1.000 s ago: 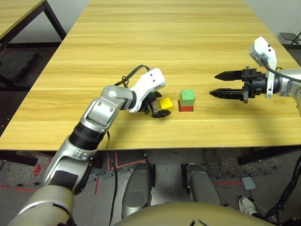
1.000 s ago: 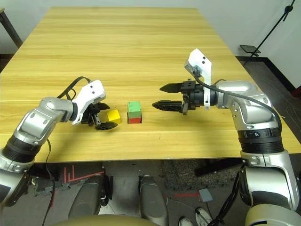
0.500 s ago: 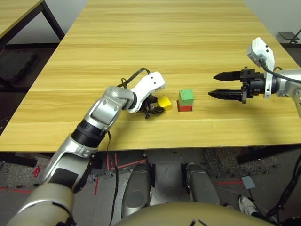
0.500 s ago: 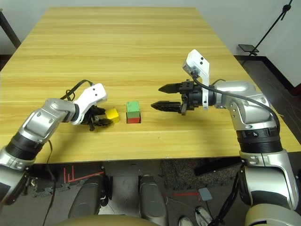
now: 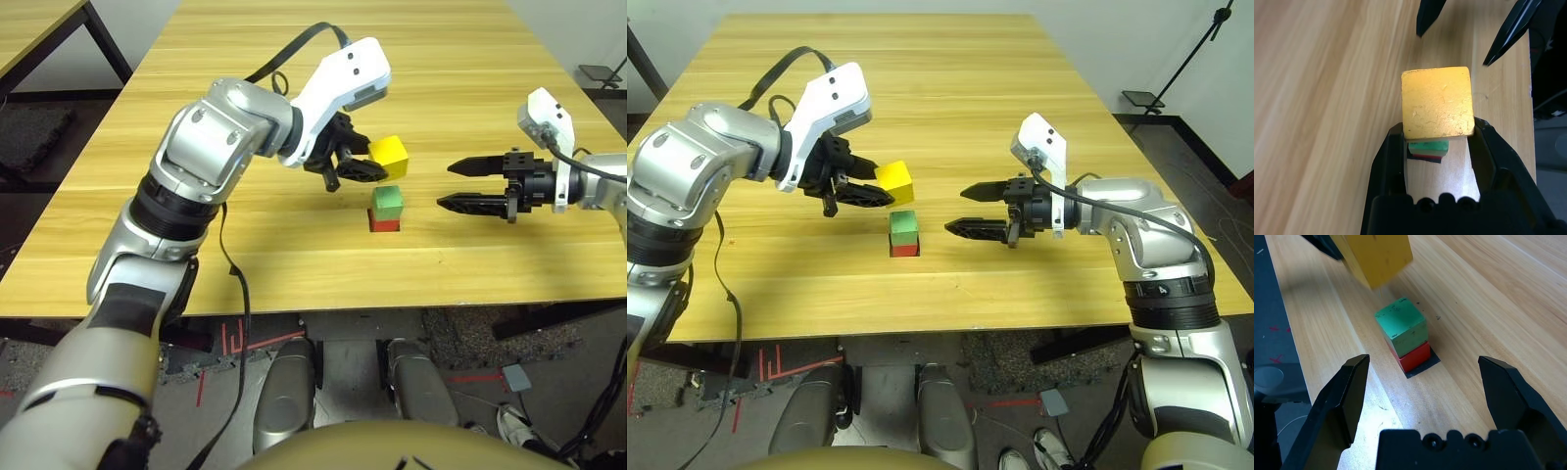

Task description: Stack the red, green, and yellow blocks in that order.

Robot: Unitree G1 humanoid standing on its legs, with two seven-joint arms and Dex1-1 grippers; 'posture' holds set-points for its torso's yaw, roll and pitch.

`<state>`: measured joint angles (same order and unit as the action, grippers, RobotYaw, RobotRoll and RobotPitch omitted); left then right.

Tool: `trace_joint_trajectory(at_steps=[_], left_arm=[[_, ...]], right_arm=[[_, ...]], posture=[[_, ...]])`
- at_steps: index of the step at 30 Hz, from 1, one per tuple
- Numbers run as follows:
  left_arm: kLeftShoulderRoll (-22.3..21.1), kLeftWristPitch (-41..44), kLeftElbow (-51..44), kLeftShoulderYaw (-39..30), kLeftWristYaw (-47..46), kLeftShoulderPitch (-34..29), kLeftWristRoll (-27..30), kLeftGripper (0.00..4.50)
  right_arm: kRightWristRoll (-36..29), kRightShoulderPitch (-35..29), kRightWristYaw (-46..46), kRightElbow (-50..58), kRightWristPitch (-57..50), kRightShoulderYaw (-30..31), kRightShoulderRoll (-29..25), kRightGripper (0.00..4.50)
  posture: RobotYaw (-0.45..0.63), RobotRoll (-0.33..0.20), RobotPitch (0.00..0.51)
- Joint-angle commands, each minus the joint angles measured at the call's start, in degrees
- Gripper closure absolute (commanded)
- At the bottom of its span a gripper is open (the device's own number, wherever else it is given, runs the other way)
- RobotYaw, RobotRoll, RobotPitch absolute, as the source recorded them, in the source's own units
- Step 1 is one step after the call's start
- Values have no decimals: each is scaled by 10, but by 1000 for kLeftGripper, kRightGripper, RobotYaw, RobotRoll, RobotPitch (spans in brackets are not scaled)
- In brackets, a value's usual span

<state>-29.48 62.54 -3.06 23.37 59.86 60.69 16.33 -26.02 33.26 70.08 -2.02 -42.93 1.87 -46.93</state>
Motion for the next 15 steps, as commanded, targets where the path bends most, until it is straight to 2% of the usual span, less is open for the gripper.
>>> trace_joint_trajectory(at_steps=[1, 7, 15], left_arm=[[17, -28, 34, 28, -2, 6, -12, 2628], [35, -78, 87, 55, 2, -1, -35, 2628], [43, -92, 90, 60, 10, -11, -44, 2628]], right_arm=[[-11, -6, -5, 18, -8, -6, -2, 0], [-16, -15, -10, 32, -18, -14, -5, 0], [-22, -25, -17, 43, -26, -20, -10, 0]], posture=[[124, -98, 71], [107, -99, 78], [98, -101, 85]])
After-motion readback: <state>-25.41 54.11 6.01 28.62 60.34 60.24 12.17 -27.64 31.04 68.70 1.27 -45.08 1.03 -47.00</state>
